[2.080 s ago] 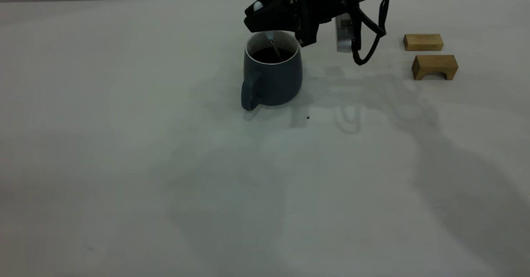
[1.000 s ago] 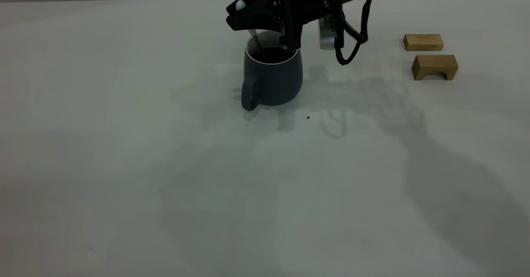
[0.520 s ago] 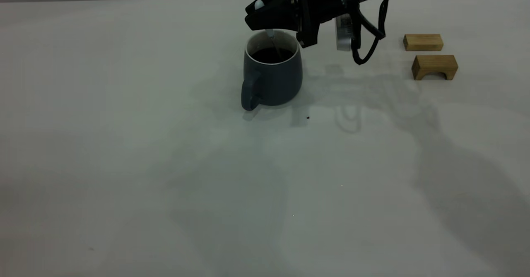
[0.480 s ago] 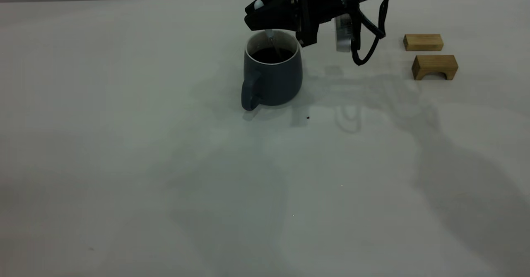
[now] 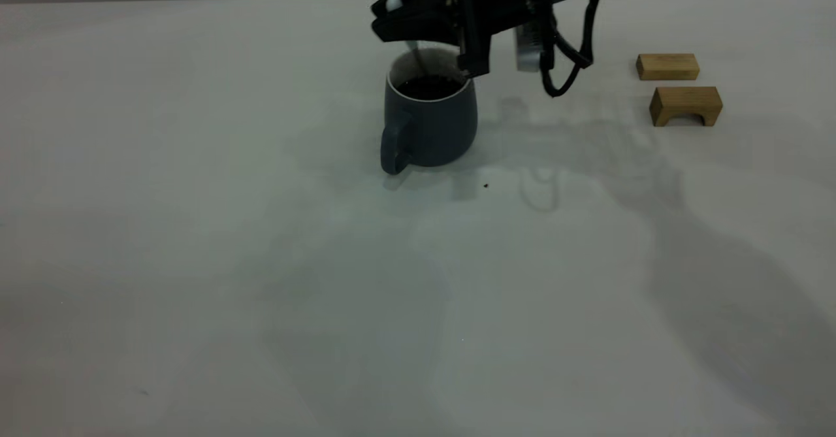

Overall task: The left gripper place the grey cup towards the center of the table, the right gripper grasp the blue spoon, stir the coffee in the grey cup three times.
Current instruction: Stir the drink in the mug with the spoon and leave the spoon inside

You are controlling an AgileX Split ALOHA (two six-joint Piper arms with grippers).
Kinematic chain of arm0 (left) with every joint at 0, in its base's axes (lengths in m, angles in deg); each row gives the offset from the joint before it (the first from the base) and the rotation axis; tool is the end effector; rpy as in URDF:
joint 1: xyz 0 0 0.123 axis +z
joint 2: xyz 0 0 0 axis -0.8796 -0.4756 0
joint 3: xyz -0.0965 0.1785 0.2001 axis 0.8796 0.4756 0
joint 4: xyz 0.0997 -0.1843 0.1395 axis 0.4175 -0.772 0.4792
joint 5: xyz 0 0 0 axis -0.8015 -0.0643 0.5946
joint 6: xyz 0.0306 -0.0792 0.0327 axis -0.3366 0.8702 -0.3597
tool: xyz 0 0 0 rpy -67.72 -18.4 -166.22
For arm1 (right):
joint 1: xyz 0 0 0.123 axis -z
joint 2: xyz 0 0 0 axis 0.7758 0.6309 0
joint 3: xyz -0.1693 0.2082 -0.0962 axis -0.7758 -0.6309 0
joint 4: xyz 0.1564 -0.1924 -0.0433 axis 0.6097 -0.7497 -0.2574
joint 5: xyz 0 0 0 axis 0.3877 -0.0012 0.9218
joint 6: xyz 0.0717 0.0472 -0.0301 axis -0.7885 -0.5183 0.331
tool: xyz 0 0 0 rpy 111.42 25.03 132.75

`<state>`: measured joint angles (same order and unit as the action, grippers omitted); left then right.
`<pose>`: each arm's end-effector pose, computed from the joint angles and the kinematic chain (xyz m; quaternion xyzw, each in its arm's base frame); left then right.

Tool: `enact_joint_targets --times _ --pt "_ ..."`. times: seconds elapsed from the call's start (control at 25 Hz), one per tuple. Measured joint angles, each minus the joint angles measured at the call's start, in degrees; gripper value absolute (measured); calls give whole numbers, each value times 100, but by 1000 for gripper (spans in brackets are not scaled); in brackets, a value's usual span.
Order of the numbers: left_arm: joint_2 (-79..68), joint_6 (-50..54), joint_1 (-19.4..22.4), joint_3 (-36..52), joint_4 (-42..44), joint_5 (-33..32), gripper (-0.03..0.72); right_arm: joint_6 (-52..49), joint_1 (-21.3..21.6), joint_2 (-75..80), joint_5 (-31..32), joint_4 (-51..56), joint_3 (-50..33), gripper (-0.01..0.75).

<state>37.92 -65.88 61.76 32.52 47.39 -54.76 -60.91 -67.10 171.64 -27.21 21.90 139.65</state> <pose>-0.0096 0.0068 0.2684 -0.0370 0.8677 0.0233 0.4952 0.4414 0.2034 0.0526 -0.5257 -0.6515 -0.4959 0.2307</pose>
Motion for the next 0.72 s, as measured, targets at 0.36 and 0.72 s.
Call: enact_joint_targets --times 0.36,0.72 --pt "0 0 0 0 0 0 299 -5 77 0 34 -107 0 122" --pt "0 0 0 0 0 0 299 -5 77 0 94 -251 0 262"
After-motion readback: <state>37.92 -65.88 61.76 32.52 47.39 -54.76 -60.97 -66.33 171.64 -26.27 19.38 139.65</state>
